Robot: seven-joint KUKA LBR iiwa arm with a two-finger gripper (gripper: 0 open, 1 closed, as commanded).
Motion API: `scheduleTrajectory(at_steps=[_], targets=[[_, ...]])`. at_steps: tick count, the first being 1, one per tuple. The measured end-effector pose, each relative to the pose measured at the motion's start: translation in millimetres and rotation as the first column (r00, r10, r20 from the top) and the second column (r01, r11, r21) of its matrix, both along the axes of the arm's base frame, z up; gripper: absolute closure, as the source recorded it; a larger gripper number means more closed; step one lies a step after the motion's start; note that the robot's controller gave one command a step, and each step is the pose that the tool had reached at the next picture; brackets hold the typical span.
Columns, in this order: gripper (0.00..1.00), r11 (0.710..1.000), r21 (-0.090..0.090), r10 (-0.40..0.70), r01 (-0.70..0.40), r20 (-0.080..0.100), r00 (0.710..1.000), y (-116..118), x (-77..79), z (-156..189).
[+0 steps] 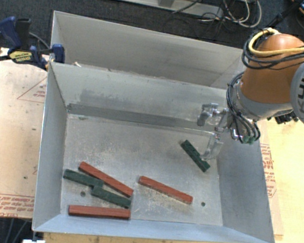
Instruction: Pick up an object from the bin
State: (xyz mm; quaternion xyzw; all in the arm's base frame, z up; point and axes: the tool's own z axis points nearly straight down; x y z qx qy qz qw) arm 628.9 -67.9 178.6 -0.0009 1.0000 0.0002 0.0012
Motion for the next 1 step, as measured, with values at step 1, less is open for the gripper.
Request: scheduleTrajectory(at_steps=[1], targets=[[0.0,1.0,0.002,-0.017,0.017,-0.006,1.0,12.7,8.0,-113.6]])
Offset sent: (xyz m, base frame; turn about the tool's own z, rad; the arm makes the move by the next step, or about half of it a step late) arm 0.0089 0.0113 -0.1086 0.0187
